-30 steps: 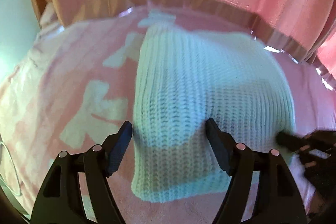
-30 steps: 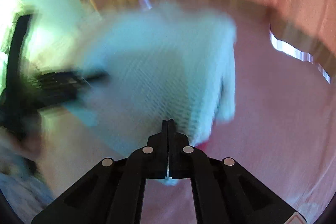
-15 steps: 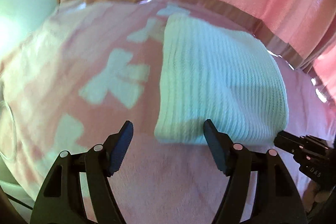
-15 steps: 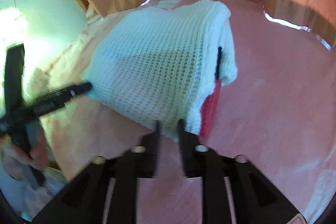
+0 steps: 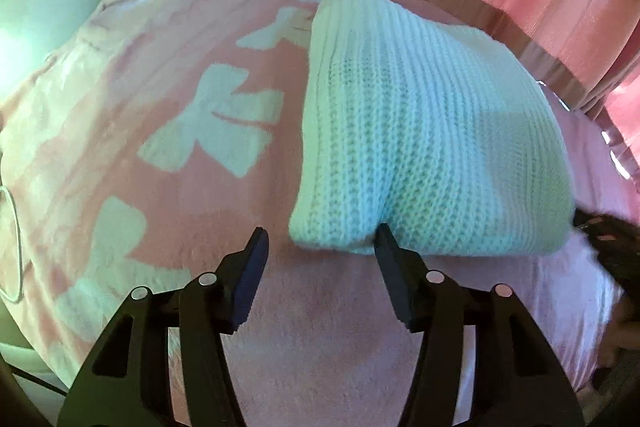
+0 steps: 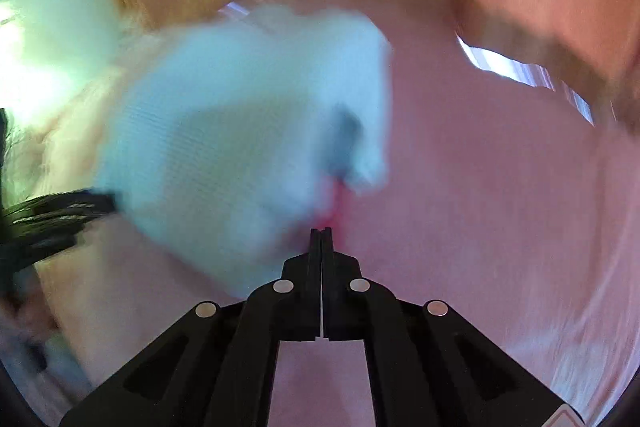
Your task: Fold small clothes
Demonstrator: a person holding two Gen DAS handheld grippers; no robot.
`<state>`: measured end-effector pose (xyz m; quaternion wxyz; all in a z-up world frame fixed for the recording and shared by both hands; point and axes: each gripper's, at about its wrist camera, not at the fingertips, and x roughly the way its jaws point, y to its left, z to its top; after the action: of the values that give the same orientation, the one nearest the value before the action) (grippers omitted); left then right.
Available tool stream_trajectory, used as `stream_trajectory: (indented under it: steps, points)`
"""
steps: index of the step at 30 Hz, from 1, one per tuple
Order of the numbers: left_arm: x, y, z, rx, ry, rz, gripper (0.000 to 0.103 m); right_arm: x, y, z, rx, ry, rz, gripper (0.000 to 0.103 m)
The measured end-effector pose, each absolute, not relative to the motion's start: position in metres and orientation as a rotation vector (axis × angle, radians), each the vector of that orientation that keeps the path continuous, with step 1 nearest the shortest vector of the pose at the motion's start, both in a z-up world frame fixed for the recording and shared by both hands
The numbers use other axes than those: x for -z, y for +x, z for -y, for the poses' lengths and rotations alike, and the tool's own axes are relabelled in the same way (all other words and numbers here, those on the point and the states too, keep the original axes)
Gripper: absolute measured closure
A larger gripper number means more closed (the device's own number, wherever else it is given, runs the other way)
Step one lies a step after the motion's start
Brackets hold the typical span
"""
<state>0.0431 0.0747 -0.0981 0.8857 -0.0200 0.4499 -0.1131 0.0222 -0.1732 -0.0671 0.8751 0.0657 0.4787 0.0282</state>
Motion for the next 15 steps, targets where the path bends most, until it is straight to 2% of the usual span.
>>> stream_trajectory:
  steps: [2, 3, 5, 7, 11, 14, 15]
  points:
    - [0.083, 0.034, -0.075, 0.267, -0.049, -0.881, 0.05, 0.054, 0.02, 0.174, -0.133, 0.227, -0.964, 0.1]
    - [0.076, 0.031, -0.075, 0.276, -0.052, -0.85, 0.044, 0.046, 0.017, 0.171, -0.152, 0.228, -0.931, 0.095]
    - [0.059, 0.023, -0.076, 0.297, -0.07, -0.779, 0.038, 0.029, 0.01, 0.161, -0.188, 0.21, -0.871, 0.077]
    - [0.051, 0.023, -0.075, 0.308, -0.086, -0.746, 0.035, 0.032, 0.009, 0.156, -0.205, 0.204, -0.872, 0.069]
    - [0.061, 0.037, -0.063, 0.277, -0.068, -0.791, 0.033, 0.061, 0.021, 0.162, -0.191, 0.266, -0.962, 0.069]
    - [0.071, 0.044, -0.053, 0.249, -0.036, -0.819, 0.033, 0.046, 0.012, 0.169, -0.179, 0.311, -0.904, 0.069]
    - [0.073, 0.046, -0.053, 0.243, -0.027, -0.821, 0.033, 0.041, 0.013, 0.171, -0.186, 0.31, -0.884, 0.064]
